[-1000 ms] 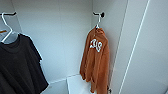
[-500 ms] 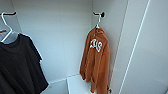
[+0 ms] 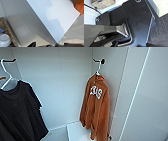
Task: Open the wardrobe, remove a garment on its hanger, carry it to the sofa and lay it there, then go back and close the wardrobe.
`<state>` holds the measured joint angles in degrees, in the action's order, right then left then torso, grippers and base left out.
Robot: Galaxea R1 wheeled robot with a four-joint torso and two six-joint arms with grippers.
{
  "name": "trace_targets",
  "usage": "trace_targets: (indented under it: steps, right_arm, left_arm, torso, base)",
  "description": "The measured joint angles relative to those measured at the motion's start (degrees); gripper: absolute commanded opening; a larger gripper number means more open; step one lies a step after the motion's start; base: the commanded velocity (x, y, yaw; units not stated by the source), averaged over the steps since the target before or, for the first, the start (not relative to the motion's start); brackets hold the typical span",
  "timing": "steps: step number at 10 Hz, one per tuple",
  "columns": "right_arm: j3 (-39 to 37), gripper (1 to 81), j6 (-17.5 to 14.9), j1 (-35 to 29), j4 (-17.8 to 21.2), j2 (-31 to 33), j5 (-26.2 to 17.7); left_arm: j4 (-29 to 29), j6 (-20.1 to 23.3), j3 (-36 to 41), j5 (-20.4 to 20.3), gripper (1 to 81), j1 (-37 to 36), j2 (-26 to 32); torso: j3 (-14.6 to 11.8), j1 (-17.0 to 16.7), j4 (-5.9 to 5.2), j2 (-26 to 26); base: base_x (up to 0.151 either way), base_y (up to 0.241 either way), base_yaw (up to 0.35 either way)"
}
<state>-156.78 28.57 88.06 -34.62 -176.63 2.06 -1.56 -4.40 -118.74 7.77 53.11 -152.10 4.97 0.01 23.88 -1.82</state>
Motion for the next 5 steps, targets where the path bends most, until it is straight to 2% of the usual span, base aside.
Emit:
trace_targets:
  steps: [2,5]
  right_arm:
    - [-0.1,81.1,0.0,0.0,0.0,0.0,-0.1]
    - [-0.1,81.1,0.0,0.0,0.0,0.0,-0.2]
  left_arm:
    - [0.9,-1.4,2.3,2.7,81.1,-3.1,2.1]
    - [1.4,-4.1,6.6,3.8,81.1,-8.1,4.2]
  torso:
    - [0.0,0.0,0.0,0.0]
    - [0.0,0.0,0.0,0.0]
  base:
    - [0.0,0.0,0.0]
    - [0.0,0.0,0.0]
